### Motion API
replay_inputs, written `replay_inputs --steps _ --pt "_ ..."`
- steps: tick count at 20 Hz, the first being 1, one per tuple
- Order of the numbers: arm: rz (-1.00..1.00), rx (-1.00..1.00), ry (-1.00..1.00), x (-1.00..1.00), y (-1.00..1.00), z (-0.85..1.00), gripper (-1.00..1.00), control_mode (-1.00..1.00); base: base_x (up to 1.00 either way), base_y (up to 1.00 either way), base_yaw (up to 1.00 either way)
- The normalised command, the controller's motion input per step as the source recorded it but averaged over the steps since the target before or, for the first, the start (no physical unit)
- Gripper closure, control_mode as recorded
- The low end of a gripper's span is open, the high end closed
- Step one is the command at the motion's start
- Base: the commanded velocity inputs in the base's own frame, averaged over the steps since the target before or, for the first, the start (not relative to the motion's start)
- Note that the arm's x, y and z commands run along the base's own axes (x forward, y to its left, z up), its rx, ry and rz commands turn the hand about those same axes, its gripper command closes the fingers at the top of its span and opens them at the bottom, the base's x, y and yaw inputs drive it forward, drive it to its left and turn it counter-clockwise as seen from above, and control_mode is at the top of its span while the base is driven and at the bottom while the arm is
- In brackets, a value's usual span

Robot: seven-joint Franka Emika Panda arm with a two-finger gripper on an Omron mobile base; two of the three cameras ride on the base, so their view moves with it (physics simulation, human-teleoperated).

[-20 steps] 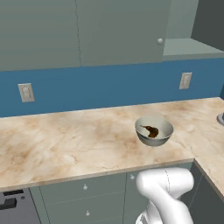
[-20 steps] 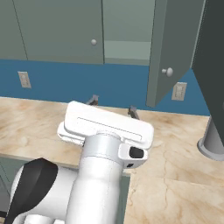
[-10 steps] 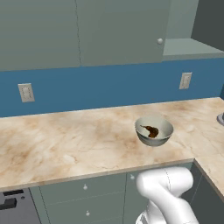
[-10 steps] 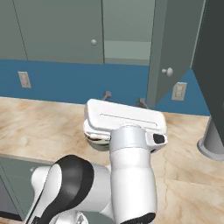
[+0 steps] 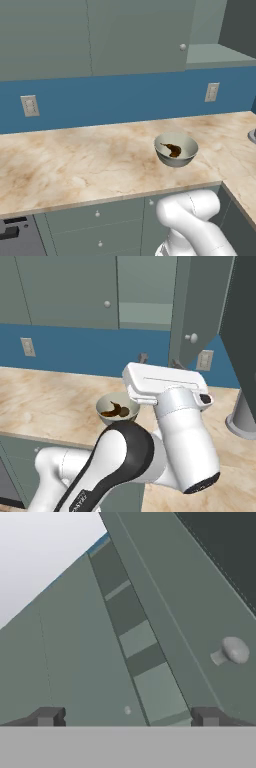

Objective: Open the cabinet. Pick the banana and kiwi from the cabinet and place them into the bowl. Then close the cabinet.

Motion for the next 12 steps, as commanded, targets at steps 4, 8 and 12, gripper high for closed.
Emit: replay_inputs --steps 4,8,12 --pt "0.10 0.00 0.00 0.76 -0.21 0.00 -1.00 -1.00 0.00 0.00 0.00" --pt "0.14 0.00 0.02 0.77 -0.31 0.00 -1.00 -1.00 0.00 0.00 0.00" --pt "0.05 0.00 0.00 0.64 -0.11 -0.04 -1.00 -1.00 0.00 0.00 0.00"
